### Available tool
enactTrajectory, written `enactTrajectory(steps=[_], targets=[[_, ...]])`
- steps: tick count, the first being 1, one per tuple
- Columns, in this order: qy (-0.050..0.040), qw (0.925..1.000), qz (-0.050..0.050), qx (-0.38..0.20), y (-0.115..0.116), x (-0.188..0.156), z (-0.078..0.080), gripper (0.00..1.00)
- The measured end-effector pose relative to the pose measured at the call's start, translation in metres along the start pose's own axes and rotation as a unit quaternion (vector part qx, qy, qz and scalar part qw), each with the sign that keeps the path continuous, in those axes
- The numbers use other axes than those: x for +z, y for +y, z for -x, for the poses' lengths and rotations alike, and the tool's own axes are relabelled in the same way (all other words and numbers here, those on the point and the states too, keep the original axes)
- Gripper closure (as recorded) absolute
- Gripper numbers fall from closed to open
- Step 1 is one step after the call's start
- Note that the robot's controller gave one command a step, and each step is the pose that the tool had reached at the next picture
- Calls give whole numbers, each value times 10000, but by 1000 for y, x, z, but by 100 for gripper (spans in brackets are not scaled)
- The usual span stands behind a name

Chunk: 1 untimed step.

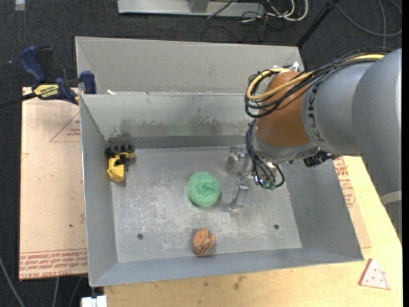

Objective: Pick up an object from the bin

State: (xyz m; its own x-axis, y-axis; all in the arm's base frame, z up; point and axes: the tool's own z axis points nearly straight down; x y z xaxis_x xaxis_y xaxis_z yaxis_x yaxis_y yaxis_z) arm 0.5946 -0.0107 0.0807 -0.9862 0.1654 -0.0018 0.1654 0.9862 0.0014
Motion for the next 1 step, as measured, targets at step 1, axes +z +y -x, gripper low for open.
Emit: enactTrajectory(steps=[1], targets=[[-3, 9993, -3, -369, 21, -12, 12, 0]])
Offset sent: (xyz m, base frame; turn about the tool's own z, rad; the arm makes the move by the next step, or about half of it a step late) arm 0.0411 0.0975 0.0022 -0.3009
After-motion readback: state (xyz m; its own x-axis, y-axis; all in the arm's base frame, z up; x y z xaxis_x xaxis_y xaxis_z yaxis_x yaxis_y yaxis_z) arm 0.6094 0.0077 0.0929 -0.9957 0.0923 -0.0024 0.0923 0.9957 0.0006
